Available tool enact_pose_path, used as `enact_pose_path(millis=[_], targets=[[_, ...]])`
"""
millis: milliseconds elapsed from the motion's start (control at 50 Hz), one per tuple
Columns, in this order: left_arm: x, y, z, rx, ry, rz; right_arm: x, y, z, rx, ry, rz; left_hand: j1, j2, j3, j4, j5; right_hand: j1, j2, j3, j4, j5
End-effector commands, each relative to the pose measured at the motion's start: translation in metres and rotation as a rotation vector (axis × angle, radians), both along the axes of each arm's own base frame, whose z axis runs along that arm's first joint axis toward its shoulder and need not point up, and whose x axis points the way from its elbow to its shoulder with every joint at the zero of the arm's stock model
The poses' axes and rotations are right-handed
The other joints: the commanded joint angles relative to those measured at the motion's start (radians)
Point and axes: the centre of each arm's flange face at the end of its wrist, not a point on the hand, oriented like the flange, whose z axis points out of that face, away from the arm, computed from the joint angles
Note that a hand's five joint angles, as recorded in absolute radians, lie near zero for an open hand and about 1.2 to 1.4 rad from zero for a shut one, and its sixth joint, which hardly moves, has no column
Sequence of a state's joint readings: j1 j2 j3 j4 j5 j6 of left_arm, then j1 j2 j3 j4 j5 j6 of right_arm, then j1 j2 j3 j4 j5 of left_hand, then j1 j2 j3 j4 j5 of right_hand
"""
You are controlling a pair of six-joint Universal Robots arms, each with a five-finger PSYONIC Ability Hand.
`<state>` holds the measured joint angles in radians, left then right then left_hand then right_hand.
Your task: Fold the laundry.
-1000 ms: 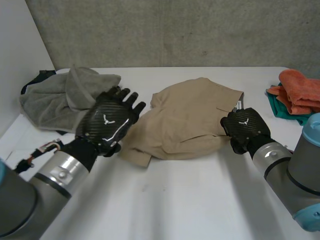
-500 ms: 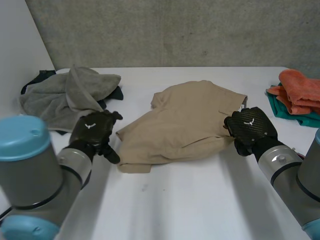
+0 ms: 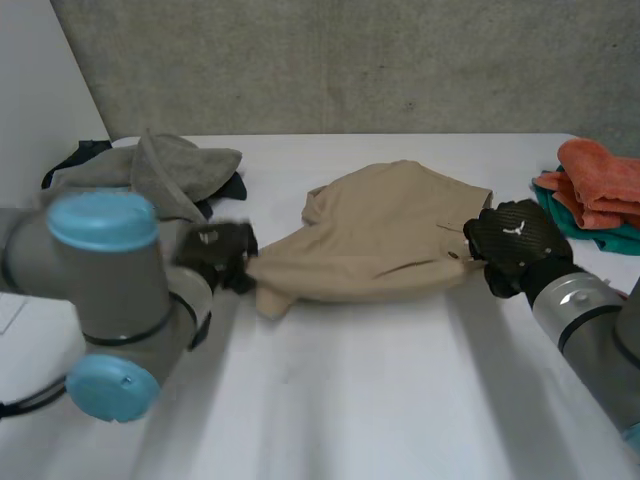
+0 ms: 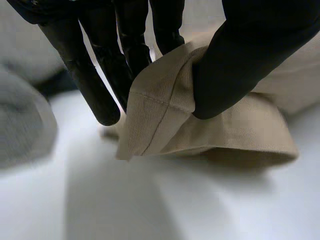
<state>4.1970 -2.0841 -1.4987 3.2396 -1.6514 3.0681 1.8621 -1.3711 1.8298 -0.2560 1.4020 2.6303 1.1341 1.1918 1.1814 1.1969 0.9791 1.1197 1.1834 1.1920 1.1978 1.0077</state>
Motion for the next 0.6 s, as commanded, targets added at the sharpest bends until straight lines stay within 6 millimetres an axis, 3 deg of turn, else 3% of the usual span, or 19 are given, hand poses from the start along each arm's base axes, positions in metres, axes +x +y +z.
enact_pose_path(millis=[20,120,180,320,400,480,520,600], targets=[[0.013,0.031,0.122,-0.301,0.012,-0.044,-0.011,0.01,0.058,-0.047,0.128,0.006,0.262,0.204,0.215,0.199,0.243,0.277,0.213,0.204,0.198,0.214],[0.027,0.066,0.16,-0.418,-0.135,-0.133,-0.019,0.027,0.097,-0.056,0.237,0.024,0.262,0.204,0.215,0.199,0.243,0.277,0.213,0.204,0.198,0.214],[0.032,0.086,0.152,-0.396,-0.271,-0.232,-0.024,0.04,0.108,-0.002,0.307,0.043,0.262,0.204,0.215,0.199,0.243,0.277,0.213,0.204,0.198,0.214],[0.031,0.114,0.12,-0.333,-0.477,-0.414,-0.031,0.059,0.1,0.138,0.418,0.093,0.262,0.204,0.215,0.199,0.243,0.277,0.213,0.204,0.198,0.214],[0.021,0.1,0.081,-0.274,-0.554,-0.46,-0.027,0.053,0.084,0.158,0.399,0.106,0.262,0.204,0.215,0.199,0.243,0.277,0.213,0.204,0.198,0.214],[0.006,0.076,0.056,-0.264,-0.568,-0.454,-0.018,0.024,0.047,0.214,0.328,0.083,0.262,0.204,0.215,0.199,0.243,0.277,0.213,0.204,0.198,0.214],[0.002,0.068,0.052,-0.272,-0.566,-0.443,-0.015,0.012,0.026,0.27,0.285,0.06,0.262,0.204,0.215,0.199,0.243,0.277,0.213,0.204,0.198,0.214],[-0.008,0.059,0.05,-0.298,-0.56,-0.431,-0.015,0.003,0.011,0.338,0.241,0.032,0.262,0.204,0.215,0.199,0.243,0.277,0.213,0.204,0.198,0.214]])
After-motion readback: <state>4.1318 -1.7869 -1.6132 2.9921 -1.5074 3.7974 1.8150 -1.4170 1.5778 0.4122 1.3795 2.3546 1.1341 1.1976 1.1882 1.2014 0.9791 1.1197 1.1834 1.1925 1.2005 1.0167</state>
